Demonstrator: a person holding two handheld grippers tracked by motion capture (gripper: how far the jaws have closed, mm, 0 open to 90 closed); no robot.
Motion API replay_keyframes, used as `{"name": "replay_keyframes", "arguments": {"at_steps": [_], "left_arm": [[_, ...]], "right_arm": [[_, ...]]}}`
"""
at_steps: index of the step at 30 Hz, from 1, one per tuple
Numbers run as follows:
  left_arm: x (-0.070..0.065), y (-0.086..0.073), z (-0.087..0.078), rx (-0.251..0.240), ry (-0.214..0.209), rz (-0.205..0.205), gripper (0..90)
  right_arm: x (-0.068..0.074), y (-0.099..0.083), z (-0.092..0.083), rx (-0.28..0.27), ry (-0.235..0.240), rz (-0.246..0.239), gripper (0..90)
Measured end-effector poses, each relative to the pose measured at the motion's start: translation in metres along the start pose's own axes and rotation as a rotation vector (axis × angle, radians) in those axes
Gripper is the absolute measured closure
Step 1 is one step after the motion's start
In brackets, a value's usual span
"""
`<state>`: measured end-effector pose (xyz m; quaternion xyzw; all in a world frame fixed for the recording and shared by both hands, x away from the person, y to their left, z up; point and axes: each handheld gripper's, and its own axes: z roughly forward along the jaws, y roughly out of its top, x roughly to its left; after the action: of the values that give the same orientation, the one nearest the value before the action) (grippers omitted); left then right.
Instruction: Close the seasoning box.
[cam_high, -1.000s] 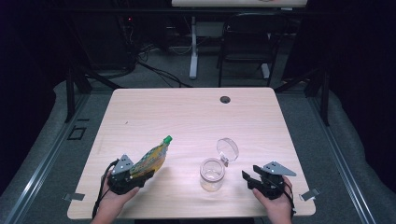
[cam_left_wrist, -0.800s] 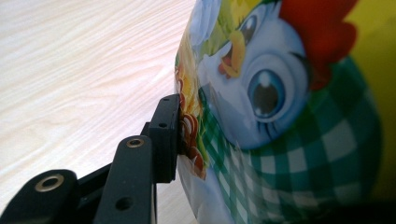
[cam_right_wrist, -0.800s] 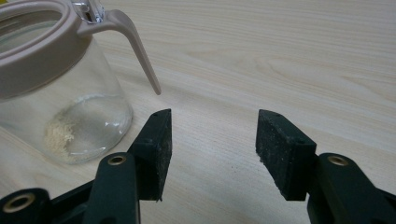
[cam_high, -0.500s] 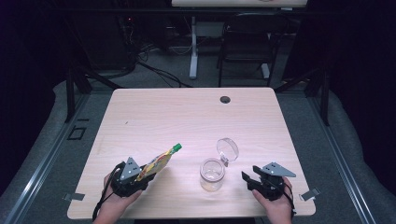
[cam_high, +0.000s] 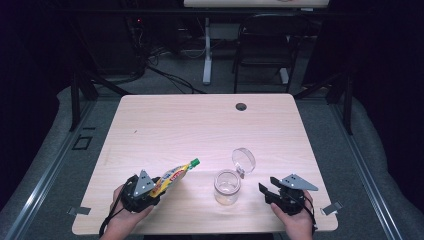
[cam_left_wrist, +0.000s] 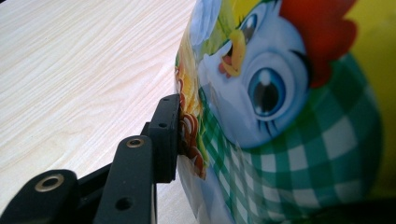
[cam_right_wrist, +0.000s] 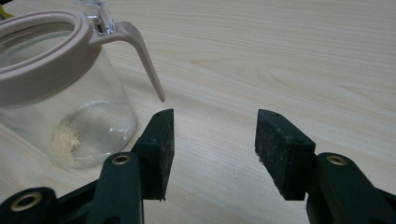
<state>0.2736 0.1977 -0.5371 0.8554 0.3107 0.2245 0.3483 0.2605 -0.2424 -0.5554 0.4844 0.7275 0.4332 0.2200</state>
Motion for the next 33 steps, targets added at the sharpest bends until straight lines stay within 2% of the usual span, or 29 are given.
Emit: {"name": "replay_keyframes", "arguments": {"at_steps": [4,6,8,9,13,14,18,20,23,25,32,33], "left_arm": [[-0.002,0.003,0.001,0.009,0.003,0.015,58.7],[-0.004,0.005,0.001,0.018,0.019,0.039,58.7],[-0.005,0.006,0.002,0.021,0.026,0.046,58.7],[-0.006,0.007,0.002,0.029,0.038,0.067,58.7],[-0.008,0.008,0.004,0.037,0.049,0.081,58.7],[-0.009,0.009,0.004,0.042,0.064,0.099,58.7],[-0.011,0.011,0.005,0.048,0.068,0.109,58.8],[-0.013,0.014,0.006,0.06,0.088,0.137,58.8],[-0.014,0.017,0.007,0.062,0.107,0.161,58.8],[-0.014,0.019,0.007,0.058,0.108,0.16,58.8],[-0.013,0.021,0.009,0.072,0.131,0.187,58.8],[-0.013,0.022,0.009,0.083,0.138,0.2,58.8]], "right_arm": [[-0.001,-0.001,-0.003,0.019,-0.011,0.002,55.3],[0.0,0.0,-0.005,0.014,-0.006,-0.012,57.8],[0.001,0.001,-0.006,0.013,-0.006,-0.017,58.4],[0.003,0.001,-0.007,-0.001,0.003,-0.026,60.0],[0.006,0.003,-0.01,-0.006,0.001,-0.051,61.8],[0.008,0.004,-0.012,-0.014,-0.001,-0.057,63.0],[0.01,0.004,-0.014,-0.017,-0.006,-0.068,63.4],[0.012,0.005,-0.016,-0.027,-0.008,-0.073,63.4],[0.015,0.007,-0.019,-0.034,0.001,-0.079,63.8],[0.017,0.007,-0.02,-0.035,0.009,-0.086,63.8],[0.022,0.008,-0.02,-0.044,0.026,-0.098,63.8],[0.023,0.008,-0.021,-0.04,0.032,-0.107,63.8]]}}
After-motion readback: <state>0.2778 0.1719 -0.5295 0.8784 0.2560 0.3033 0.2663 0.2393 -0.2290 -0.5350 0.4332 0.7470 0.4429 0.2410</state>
